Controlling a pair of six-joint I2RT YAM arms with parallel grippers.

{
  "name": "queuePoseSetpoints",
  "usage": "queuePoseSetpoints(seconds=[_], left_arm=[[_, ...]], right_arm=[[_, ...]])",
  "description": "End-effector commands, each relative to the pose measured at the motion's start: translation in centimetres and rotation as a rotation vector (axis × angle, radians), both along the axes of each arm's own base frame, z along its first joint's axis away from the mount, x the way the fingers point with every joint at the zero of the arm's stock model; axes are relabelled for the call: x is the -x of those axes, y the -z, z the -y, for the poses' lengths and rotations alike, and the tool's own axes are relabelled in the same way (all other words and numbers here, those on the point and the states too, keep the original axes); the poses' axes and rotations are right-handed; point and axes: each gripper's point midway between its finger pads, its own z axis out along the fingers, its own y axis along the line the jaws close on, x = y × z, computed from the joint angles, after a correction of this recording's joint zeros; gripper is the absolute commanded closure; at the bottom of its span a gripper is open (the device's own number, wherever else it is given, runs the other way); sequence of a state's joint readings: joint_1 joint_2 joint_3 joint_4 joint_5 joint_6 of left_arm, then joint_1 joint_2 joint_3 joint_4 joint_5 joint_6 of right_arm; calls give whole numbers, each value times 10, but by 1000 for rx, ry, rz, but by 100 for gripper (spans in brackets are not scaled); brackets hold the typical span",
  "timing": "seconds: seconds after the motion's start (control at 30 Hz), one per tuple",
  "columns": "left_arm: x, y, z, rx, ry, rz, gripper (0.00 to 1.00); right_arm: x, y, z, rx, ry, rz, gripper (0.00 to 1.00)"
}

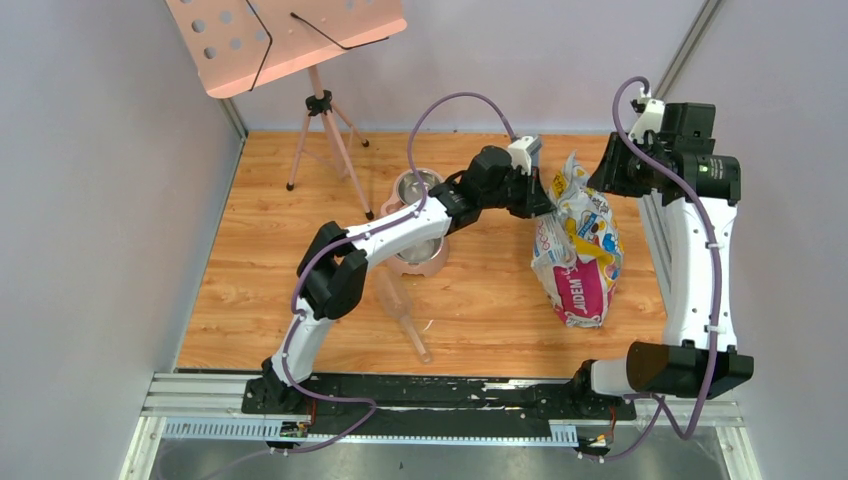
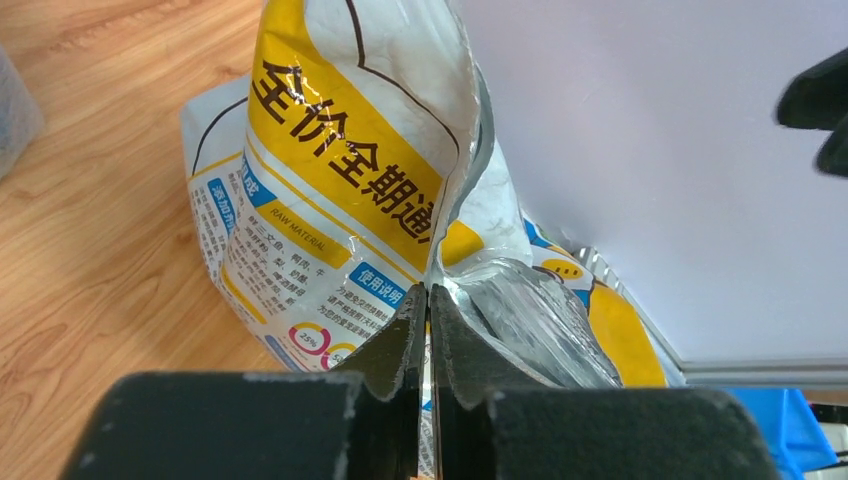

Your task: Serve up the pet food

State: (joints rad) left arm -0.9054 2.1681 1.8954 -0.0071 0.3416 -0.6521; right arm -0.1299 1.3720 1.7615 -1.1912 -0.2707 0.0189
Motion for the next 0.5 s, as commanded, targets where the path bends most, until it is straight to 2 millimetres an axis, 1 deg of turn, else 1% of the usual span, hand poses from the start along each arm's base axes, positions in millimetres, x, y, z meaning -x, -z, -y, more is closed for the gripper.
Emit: queuePoseSetpoints(seconds=[0.0,0.03,0.07,0.1,0.2,0.27,0.33,0.47], left_arm=[[4,-13,5,28,45,2,85],[3,-16,6,37,47,13,80],[3,-21,7,44,50,27,79],[1,-25,8,49,49,40,78],[0,-24,8,45,51,51,79],[1,-20,8,39,55,46,80],[3,-17,7,34,58,39,82],[3,-13,6,27,55,26,84]], right_arm=[[-7,8,-18,-92,-73,-38,61],[-10,12,-19,-97,-79,-45,55],[-12,16,-20,-102,-86,-55,52],[-14,20,-21,-107,-93,-67,51],[-20,31,-24,-131,-111,-103,52],[-22,34,-28,-151,-135,-117,55],[-22,38,-32,-166,-153,-135,59],[-17,48,-38,-174,-187,-169,60]])
